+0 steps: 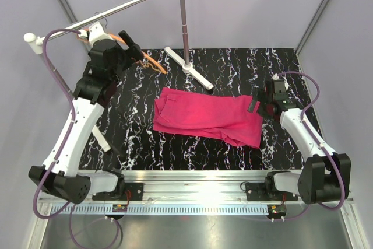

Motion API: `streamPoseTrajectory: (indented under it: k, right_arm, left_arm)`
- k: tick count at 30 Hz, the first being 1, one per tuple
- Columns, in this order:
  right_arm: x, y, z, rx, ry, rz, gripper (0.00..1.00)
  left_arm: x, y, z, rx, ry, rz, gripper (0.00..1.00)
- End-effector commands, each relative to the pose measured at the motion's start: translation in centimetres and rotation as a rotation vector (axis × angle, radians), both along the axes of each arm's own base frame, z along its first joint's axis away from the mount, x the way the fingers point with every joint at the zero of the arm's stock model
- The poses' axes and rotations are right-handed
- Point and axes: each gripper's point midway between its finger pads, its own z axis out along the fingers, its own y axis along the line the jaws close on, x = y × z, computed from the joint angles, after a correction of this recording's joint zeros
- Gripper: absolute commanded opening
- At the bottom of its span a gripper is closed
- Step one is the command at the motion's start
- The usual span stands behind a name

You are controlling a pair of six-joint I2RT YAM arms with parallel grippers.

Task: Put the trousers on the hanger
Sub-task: Grab a hanger with the left arm

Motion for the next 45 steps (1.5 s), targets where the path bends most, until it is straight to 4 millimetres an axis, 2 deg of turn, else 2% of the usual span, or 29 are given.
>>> streamPoseTrajectory:
  k: [1, 2, 6, 9, 14, 17, 18, 21, 22, 26, 32, 37, 41, 45]
  right_arm:
    - [0.7, 0.5, 1.1, 0.021, -0.059, 0.032, 0.96]
    - [0.7, 0.6, 1.2, 0.025, -0.064, 0.037, 0.96]
    - [0.7, 0.7, 1.1, 0.029, -0.063, 0.042, 0.96]
    - [0.8, 0.8, 1.1, 0.028, -0.064, 0.047, 0.96]
    - [0.7, 0.8, 0.6, 0.03, -0.053, 0.049, 0.96]
    - [0.7, 0.9, 0.3, 0.034, -0.048, 0.049, 0.95]
    - [0.7, 0.8, 0.2, 0.032, -0.045, 0.049, 0.95]
    - [0.7, 0.9, 0.1, 0.031, -0.041, 0.048, 0.96]
    - [0.8, 0.8, 0.2, 0.03, -0.046, 0.046, 0.95]
    - [0.8, 0.7, 0.5, 0.026, -0.05, 0.044, 0.96]
    - [0.7, 0.7, 0.4, 0.025, -0.046, 0.044, 0.95]
    - [0.8, 0.8, 0.4, 0.029, -0.047, 0.045, 0.96]
    - [0.7, 0.6, 0.5, 0.023, -0.045, 0.04, 0.96]
    - [0.7, 0.5, 0.6, 0.02, -0.047, 0.036, 0.96]
  left_arm:
    - [1.8, -0.3, 1.1, -0.068, -0.074, -0.036, 0.99]
    - [2.2, -0.4, 0.7, -0.078, -0.081, -0.041, 0.99]
    - [3.0, -0.5, 2.2, -0.112, -0.16, -0.059, 0.99]
    - [3.5, -0.5, 2.7, -0.113, -0.169, -0.065, 0.99]
    - [4.4, -0.7, 2.1, -0.128, -0.143, -0.087, 0.97]
    - [4.6, -0.8, 1.6, -0.138, -0.13, -0.095, 0.69]
    - [4.5, -0.8, 1.4, -0.139, -0.125, -0.096, 0.54]
    - [4.3, -1.1, 1.0, -0.145, -0.111, -0.11, 0.31]
    - [4.1, -1.1, 1.0, -0.145, -0.111, -0.112, 0.18]
    - [3.4, -1.6, 0.5, -0.148, -0.1, -0.147, 0.0]
    - [1.9, -2.8, 1.5, -0.16, -0.131, -0.238, 0.0]
    - [0.1, -4.2, 4.6, -0.175, -0.228, -0.362, 0.0]
    - [-0.4, -5.6, 7.1, -0.193, -0.291, -0.464, 0.0]
    - [-0.6, -7.0, 7.8, -0.232, -0.31, -0.553, 0.0]
